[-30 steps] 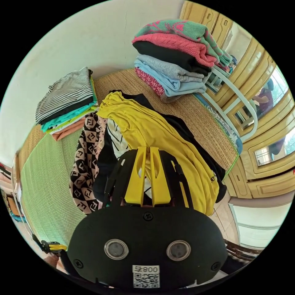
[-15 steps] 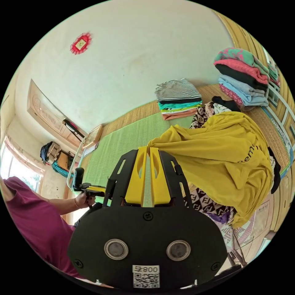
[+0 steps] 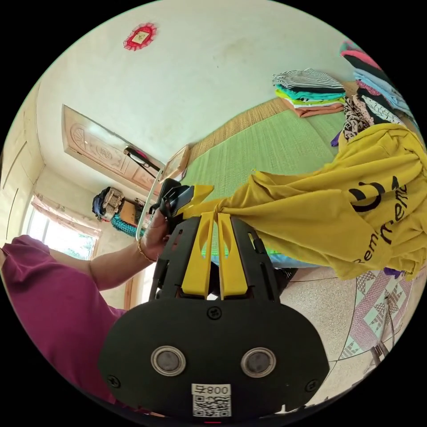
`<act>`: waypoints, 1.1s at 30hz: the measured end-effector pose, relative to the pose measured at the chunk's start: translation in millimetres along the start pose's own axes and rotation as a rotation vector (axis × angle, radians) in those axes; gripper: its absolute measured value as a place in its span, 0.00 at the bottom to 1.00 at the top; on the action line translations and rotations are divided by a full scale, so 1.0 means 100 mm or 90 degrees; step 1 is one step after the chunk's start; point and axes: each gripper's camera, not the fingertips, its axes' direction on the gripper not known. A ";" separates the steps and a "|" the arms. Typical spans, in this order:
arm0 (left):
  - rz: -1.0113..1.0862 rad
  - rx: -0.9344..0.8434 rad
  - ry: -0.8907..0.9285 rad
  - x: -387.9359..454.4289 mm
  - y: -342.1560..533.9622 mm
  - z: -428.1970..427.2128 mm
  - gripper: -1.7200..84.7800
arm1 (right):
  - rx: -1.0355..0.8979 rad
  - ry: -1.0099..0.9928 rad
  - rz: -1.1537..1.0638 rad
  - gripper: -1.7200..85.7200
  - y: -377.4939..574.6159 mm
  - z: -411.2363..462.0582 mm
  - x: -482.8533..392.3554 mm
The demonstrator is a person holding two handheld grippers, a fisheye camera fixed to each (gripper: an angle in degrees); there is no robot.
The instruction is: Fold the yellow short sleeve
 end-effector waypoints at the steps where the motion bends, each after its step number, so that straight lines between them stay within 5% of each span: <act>1: -0.001 -0.014 -0.013 0.00 0.00 0.02 0.14 | -0.014 0.001 0.000 0.03 0.04 0.11 -0.01; 10: -0.035 -0.065 -0.224 -0.10 0.20 0.00 0.04 | -0.113 0.036 -0.024 0.04 0.14 0.71 0.07; 19: -0.096 -0.057 -0.213 -0.20 0.43 0.11 0.13 | -0.168 0.036 -0.012 0.04 0.05 1.05 0.34; 27: -0.108 -0.090 -0.271 -0.18 0.52 0.31 0.05 | -0.206 0.074 -0.053 0.03 -0.03 1.19 0.24; 31: -0.120 -0.073 -0.277 -0.16 0.66 0.26 0.04 | -0.161 -0.062 -0.038 0.03 -0.23 0.84 0.45; 33: -0.123 -0.068 -0.262 -0.13 0.75 0.28 0.04 | -0.129 -0.002 -0.018 0.04 -0.41 0.67 0.64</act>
